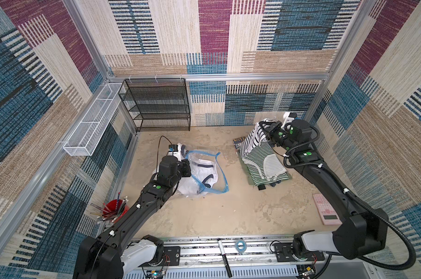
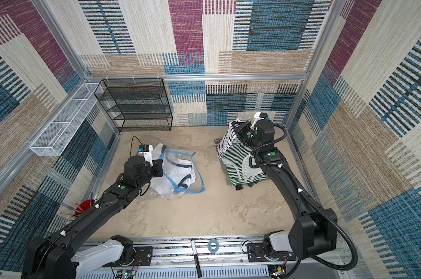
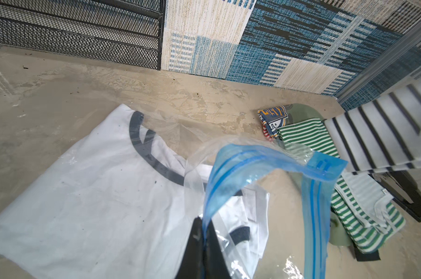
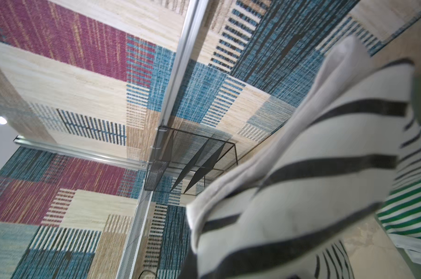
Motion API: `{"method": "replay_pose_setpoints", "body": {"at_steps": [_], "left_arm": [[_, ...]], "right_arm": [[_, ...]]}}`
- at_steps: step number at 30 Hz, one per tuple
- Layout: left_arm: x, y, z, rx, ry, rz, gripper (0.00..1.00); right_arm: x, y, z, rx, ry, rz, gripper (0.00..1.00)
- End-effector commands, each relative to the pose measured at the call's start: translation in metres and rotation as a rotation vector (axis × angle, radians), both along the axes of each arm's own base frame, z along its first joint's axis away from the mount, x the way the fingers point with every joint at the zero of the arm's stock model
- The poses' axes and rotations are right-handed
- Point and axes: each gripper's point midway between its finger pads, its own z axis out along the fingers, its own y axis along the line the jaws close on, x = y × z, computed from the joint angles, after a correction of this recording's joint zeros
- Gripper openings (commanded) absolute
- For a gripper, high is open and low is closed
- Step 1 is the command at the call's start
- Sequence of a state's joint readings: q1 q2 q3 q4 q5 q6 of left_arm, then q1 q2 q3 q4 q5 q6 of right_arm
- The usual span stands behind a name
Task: Take the tank top out of the vacuum bag
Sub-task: Take out the tank top from the vacuum bag, then place the tank top on the tank top.
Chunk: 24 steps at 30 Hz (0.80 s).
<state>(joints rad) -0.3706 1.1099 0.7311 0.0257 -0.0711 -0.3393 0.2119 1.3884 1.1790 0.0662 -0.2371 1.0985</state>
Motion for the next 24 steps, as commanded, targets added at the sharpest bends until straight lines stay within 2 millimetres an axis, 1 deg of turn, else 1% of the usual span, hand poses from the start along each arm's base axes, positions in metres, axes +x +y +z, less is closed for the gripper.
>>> {"method": "replay_pose_setpoints", "body": {"at_steps": [1,7,11,13,15,17,18,19,21,24], "left_arm": [[-0.002,-0.002,0.002,0.012,-0.003,-0.027,0.00],[0.002,-0.005,-0.003,0.013,0.004,-0.039,0.00],[0.011,-0.008,-0.004,0.018,0.009,-0.048,0.00],[0.015,-0.011,-0.004,0.016,0.011,-0.054,0.00],[0.020,-0.013,-0.002,0.011,0.009,-0.060,0.00],[0.022,-0.014,0.000,0.007,0.006,-0.063,0.00],[0.023,-0.015,-0.001,0.003,0.006,-0.066,0.00],[0.023,-0.016,-0.002,-0.001,0.006,-0.068,0.00],[0.023,-0.017,-0.004,-0.012,0.008,-0.074,0.00],[0.020,-0.019,-0.006,-0.028,0.011,-0.081,0.00]], "right_arm": [[0.022,-0.021,0.017,0.048,-0.109,-0.149,0.00],[0.055,-0.035,-0.005,0.020,-0.088,-0.264,0.00],[0.084,-0.034,-0.014,0.007,-0.077,-0.284,0.00],[0.096,-0.032,-0.014,0.005,-0.072,-0.287,0.00],[0.102,-0.033,-0.007,0.008,-0.082,-0.297,0.00],[0.101,-0.033,-0.002,0.034,-0.091,-0.298,0.00],[0.098,-0.033,-0.005,0.044,-0.079,-0.301,0.00],[0.095,-0.035,-0.014,0.049,-0.056,-0.308,0.00],[0.080,-0.038,-0.041,0.056,0.008,-0.334,0.00],[0.048,-0.036,-0.109,0.108,0.156,-0.332,0.00]]}}
